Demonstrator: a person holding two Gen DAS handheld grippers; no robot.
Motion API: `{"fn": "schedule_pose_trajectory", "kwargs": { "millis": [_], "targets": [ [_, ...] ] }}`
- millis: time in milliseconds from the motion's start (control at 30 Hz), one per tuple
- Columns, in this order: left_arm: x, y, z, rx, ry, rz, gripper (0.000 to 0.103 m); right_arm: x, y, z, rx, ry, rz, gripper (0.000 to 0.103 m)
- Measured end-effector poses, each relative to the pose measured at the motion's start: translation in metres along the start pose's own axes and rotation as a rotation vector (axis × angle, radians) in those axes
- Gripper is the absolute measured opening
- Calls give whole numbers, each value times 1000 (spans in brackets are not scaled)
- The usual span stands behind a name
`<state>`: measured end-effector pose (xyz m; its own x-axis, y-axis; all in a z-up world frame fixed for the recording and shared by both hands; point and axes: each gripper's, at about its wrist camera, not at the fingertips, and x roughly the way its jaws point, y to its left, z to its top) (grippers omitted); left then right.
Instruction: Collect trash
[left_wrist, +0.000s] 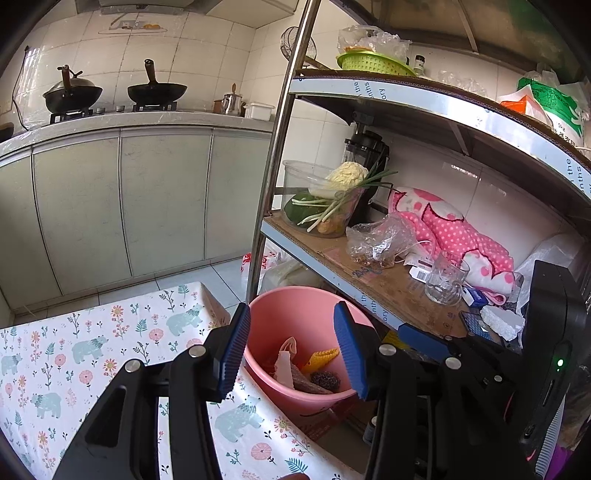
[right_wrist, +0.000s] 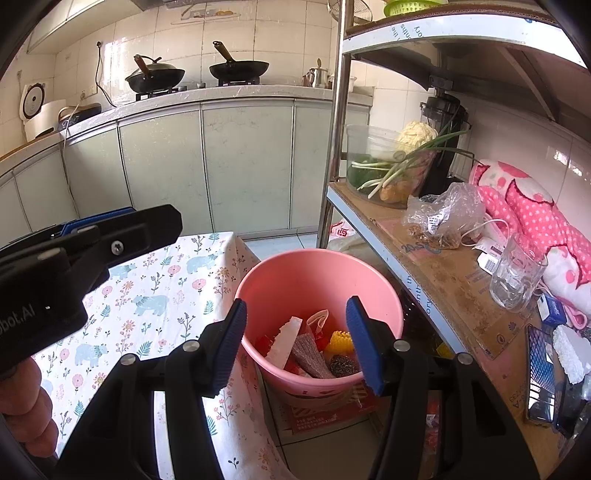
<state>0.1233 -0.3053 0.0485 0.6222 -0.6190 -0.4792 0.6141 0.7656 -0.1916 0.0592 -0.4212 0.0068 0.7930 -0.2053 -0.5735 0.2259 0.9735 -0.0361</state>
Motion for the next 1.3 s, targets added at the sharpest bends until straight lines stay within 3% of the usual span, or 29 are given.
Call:
{"fn": "schedule_pose_trajectory", "kwargs": {
  "millis": [1300],
  "targets": [
    [6,-4,-3,16,19,-23,46,8,-1,-6,-6,21,2,57]
  ]
}}
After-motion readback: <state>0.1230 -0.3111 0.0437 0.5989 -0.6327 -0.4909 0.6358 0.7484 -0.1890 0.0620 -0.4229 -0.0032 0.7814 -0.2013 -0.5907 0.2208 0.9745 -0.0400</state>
